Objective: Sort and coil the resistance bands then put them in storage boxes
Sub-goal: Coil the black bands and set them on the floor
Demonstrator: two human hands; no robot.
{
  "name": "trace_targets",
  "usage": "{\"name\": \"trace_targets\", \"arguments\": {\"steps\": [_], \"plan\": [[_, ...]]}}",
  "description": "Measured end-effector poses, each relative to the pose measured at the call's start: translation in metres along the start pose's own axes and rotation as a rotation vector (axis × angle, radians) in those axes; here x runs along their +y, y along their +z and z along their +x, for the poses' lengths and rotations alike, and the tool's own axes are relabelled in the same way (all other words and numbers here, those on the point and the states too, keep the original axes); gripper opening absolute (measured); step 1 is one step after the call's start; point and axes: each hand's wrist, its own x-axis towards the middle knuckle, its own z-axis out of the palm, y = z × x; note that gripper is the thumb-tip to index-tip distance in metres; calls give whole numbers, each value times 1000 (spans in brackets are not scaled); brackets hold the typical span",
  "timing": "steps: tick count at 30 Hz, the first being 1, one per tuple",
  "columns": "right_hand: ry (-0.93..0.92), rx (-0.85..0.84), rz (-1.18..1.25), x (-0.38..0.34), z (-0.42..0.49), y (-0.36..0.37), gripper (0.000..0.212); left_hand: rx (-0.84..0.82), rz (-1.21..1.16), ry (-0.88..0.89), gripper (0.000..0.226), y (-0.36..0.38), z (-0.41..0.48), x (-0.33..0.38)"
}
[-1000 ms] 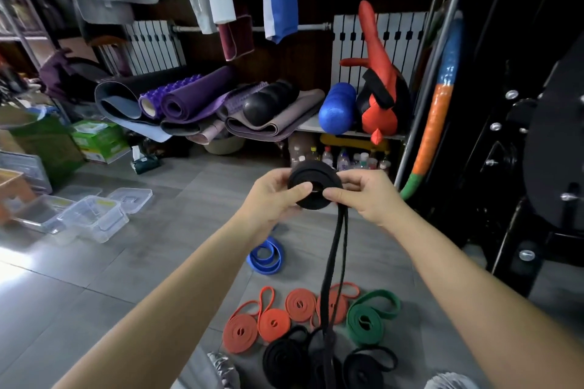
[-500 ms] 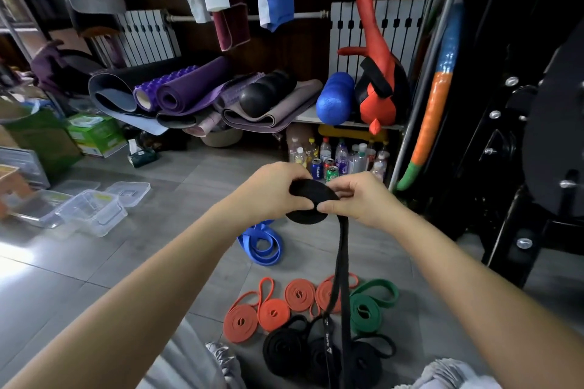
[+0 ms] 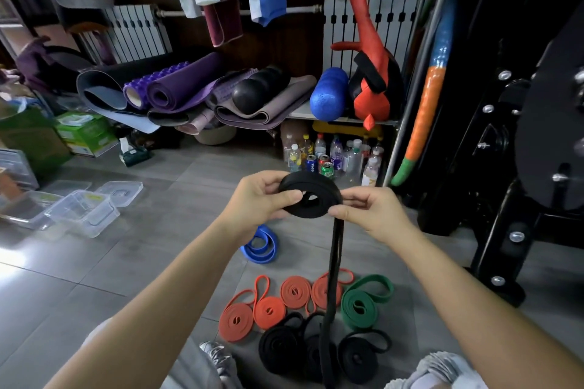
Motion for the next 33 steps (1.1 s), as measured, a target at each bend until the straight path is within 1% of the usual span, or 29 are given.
{"name": "trace_targets", "arguments": {"steps": [4,6,8,10,11,12,13,14,15,16,17,18,19,21,23,25,27,29,33], "plan": [[-25,14,37,2,-2,1,33,-4,-108,-60,24,3,-5,-9],[-22,0,112,3,-3,4,36,2,-178,-75,25,7,-6,-12],[-21,-5,173,4,-5,9,38,-2,-299,-92,25,12,-7,-15],[-16,30,212,6,-6,13,37,-5,-452,-122,24,19,-10,-21],[-4,52,229,7,-7,15,35,5,-484,-144,23,23,-11,-24],[10,63,228,7,-7,15,34,27,-464,-164,22,26,-13,-27],[24,58,206,8,-8,15,32,55,-356,-165,21,26,-13,-29],[36,37,166,9,-8,13,31,72,-147,-138,23,25,-13,-30],[48,6,109,10,-8,12,31,71,116,-89,29,22,-12,-30],[62,-28,32,11,-8,10,30,53,368,-32,40,18,-11,-29],[77,-60,-62,11,-7,9,29,20,569,35,53,15,-10,-27],[90,-91,-157,11,-6,9,26,-26,741,107,61,13,-9,-23],[94,-120,-232,10,-5,10,23,-81,906,179,63,12,-8,-19],[63,-171,-338,7,-3,14,18,-203,1170,252,50,12,-4,-13],[-3,-190,-453,5,-2,17,15,-271,1262,239,37,13,-2,-8],[-13,-178,-451,5,-2,18,17,-251,1198,230,31,10,0,-8],[32,-131,-320,4,-4,18,28,-188,1049,231,29,7,-1,-10],[64,-78,-228,6,-6,16,38,-126,830,192,28,5,-1,-13],[62,-59,-143,14,-13,13,41,7,364,75,27,3,-5,-17]]}}
